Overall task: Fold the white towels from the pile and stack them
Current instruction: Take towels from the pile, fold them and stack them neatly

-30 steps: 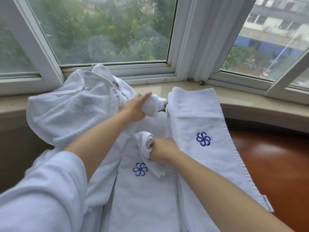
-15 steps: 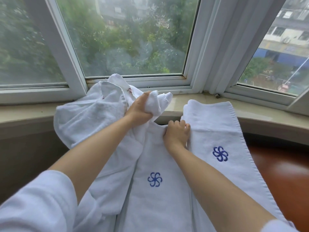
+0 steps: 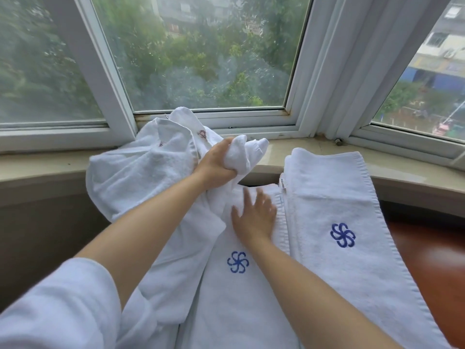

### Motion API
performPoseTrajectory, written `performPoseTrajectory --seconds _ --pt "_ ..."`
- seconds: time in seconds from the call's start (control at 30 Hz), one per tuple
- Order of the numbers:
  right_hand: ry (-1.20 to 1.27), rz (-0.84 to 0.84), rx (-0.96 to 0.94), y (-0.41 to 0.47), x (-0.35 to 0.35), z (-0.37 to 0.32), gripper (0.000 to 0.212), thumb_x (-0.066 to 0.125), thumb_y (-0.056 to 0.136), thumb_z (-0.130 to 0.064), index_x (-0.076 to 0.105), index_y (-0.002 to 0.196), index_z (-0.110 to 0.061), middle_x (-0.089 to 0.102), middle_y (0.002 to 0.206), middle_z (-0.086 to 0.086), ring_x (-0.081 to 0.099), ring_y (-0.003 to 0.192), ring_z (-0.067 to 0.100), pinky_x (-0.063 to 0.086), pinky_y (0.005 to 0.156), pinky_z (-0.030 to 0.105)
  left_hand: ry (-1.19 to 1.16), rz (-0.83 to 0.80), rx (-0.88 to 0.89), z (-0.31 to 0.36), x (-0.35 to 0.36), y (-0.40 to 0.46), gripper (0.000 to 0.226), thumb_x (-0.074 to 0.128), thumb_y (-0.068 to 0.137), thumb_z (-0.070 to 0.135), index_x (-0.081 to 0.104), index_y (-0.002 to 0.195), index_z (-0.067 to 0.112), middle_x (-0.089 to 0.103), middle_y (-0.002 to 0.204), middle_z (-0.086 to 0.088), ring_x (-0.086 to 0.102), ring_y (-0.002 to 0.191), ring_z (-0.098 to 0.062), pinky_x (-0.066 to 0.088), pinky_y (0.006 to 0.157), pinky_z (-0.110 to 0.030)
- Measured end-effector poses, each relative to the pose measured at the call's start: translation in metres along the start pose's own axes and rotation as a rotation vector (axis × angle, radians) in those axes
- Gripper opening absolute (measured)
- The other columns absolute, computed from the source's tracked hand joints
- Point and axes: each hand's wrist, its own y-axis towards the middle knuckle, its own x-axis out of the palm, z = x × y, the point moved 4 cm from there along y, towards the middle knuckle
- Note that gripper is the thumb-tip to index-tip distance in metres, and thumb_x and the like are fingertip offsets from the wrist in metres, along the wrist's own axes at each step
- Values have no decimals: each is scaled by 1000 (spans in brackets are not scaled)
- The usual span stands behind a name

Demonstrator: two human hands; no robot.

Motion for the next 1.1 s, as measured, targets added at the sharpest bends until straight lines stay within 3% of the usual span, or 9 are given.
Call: performPoseTrajectory --seconds 0.17,0.23,0.33,0.47,0.53,0.6,0.87,1.0,1.1 --pt "-160 -341 -124 -11 28 -2 67 13 92 -65 -7 151 -40 -19 159 3 -22 145 30 -19 108 60 4 7 -18 -6 -1 0 70 66 71 6 45 135 25 52 115 11 48 105 -6 34 84 -17" --pt "-164 -362 -116 -14 26 2 73 13 89 -70 -10 151 -38 -22 158 2 -25 143 31 -21 107 60 110 -55 -35 -9 8 -3 74 70 72 9 42 139 23 51 124 2 49 111 -14 35 86 -21" --pt "-140 -293 -130 -44 27 8 81 14 89 -71 -16 151 -29 -24 158 3 -25 143 31 -22 107 57 309 -277 -48 -9 36 -14 78 73 76 20 36 145 24 41 136 -3 49 117 -24 42 93 -32" --pt "-137 -353 -134 -88 31 13 89 20 86 -75 -19 150 -28 -31 155 4 -32 141 29 -26 106 55 553 -445 11 4 60 -36 60 57 86 14 41 142 28 41 137 0 41 128 -26 42 87 -34" --pt "-174 -434 -135 -108 30 15 94 22 82 -80 -17 151 -28 -31 155 4 -31 141 30 -24 106 55 610 -454 0 9 60 -49 61 53 86 8 41 143 28 43 134 1 33 136 -25 43 89 -36" --pt "-179 -490 -132 -127 28 16 102 26 78 -84 -19 150 -27 -32 155 4 -33 140 29 -23 108 56 663 -466 -8 13 54 -66 58 51 86 7 45 140 27 44 134 0 41 129 -25 44 92 -35" --pt "-324 -685 -201 -185 3 22 133 57 64 -83 -31 145 -25 -40 150 4 -36 138 32 -20 109 59 919 -464 82 21 25 -145 31 44 99 27 56 128 27 50 135 1 45 125 -23 35 104 -36" --pt "-364 -697 -229 -212 3 26 134 58 64 -83 -35 142 -27 -44 148 5 -39 136 33 -21 106 61 976 -436 85 20 15 -174 46 50 93 15 47 137 28 38 141 0 30 136 -21 32 108 -39" --pt "-412 -776 -245 -227 7 27 138 62 60 -82 -38 139 -29 -48 144 7 -41 133 36 -18 103 68 1018 -366 -32 15 10 -192 65 59 87 17 32 145 28 18 153 -3 17 143 -24 35 106 -48"
